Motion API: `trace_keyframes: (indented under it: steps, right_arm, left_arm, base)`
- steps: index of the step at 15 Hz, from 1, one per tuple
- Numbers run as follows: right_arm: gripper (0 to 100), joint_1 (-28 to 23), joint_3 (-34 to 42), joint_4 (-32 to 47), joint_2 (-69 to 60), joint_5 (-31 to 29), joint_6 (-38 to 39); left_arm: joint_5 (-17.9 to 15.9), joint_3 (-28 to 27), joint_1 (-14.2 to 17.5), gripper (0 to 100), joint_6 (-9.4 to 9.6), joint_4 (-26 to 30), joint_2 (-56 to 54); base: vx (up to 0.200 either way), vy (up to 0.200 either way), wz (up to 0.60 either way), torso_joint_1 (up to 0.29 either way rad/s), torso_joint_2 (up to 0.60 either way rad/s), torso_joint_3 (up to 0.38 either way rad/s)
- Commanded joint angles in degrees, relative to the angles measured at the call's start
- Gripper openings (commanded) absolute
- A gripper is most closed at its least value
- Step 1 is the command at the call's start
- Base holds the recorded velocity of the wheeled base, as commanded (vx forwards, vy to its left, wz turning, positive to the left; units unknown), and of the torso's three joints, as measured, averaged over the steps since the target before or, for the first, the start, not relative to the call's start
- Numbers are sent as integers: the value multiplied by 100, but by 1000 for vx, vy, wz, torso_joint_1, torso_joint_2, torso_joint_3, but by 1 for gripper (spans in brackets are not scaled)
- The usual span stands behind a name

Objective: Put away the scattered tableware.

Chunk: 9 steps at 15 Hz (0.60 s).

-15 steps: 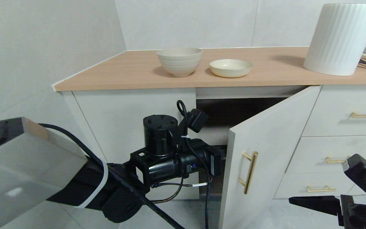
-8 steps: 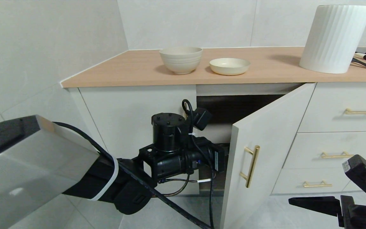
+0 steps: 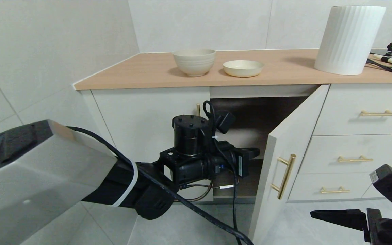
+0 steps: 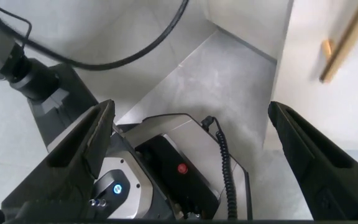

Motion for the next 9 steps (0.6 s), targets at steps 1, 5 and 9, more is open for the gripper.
trace_keyframes:
  steps: [1,5,9]
  right_arm:
    - [100,17,-11,-3,-34,3,2]
    - [100,35,-20,-3,-69,3,2]
    - [100,202,-11,-3,-192,3,2]
  left_arm:
    - [87,-166,-64,0,5,-14,204]
    - [597,-404,-336,0,49,268,362]
    - [632,-395,-785,0,234,-5,204]
  base:
    - [0,0,0,0,0,0]
    - [0,0,0,0,0,0]
    - [0,0,0,0,0,0]
